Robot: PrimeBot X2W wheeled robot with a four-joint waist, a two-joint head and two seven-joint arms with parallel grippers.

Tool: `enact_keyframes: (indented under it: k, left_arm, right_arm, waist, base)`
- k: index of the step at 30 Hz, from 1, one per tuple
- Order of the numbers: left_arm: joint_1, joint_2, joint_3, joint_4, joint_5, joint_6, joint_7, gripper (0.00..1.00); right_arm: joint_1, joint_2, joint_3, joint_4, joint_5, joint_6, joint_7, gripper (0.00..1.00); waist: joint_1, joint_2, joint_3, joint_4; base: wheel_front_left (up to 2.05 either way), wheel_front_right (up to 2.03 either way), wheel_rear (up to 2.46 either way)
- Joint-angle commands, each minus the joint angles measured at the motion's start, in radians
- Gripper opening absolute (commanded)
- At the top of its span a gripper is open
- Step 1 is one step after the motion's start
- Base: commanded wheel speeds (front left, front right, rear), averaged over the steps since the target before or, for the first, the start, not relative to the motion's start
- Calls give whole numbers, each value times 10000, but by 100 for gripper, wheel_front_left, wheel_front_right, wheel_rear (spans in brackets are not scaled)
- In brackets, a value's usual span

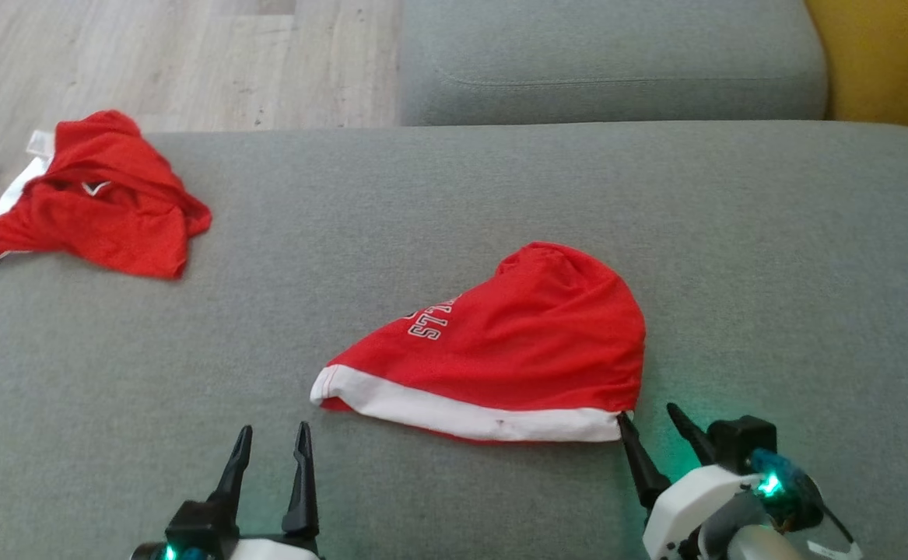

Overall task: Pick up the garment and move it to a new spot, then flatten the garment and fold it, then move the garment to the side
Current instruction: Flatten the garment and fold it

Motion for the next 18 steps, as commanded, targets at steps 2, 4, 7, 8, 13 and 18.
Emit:
enact_keyframes:
  k: [2, 4, 7, 8, 13, 18]
  left_arm:
    - [-445, 1, 232, -240, 82, 11, -124, 100]
    - [-428, 18, 219, -242, 78, 10, -124, 100]
    - [-401, 27, 175, -260, 85, 29, -124, 100]
    - [-397, 31, 164, -262, 82, 31, -124, 100]
    - [-367, 57, 144, -251, 56, 60, -124, 100]
    - [-357, 75, 127, -276, 33, 89, -124, 100]
  right_arm:
    - [-530, -35, 437, 64, 282, 37, -57, 100]
    - [-655, -35, 634, 299, 454, 37, -52, 100]
    - [-802, -35, 1012, 578, 753, 37, -26, 100]
    - [-842, -35, 1135, 639, 876, 37, -38, 100]
    - [-1023, -35, 1670, 962, 1162, 37, 5, 49]
    - [-1235, -35, 1792, 1253, 510, 37, -181, 41]
  waist:
    - [-1, 0, 12, 137]
    - [-1, 0, 15, 196]
    - [-1, 0, 12, 259]
    - [-1, 0, 12, 270]
    - [-1, 0, 23, 242]
    - [-1, 0, 54, 190]
  base:
    - [0, 0, 0]
    - [0, 0, 0]
    - [0, 0, 0]
    - [0, 0, 0]
    - [0, 0, 0]
    - [0, 0, 0]
